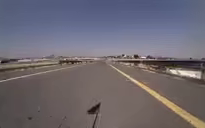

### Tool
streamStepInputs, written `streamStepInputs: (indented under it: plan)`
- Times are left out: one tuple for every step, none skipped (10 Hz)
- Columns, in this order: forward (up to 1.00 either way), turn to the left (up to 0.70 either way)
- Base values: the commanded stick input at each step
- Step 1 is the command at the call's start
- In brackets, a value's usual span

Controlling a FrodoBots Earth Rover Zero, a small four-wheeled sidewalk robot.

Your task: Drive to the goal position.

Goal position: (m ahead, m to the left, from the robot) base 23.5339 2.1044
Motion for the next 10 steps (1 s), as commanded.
streamStepInputs:
  plan:
    - [1.0,-0.01]
    - [1.0,-0.01]
    - [1.0,-0.01]
    - [1.0,-0.01]
    - [1.0,-0.01]
    - [1.0,-0.01]
    - [1.0,-0.01]
    - [1.0,-0.01]
    - [1.0,-0.01]
    - [1.0,-0.01]
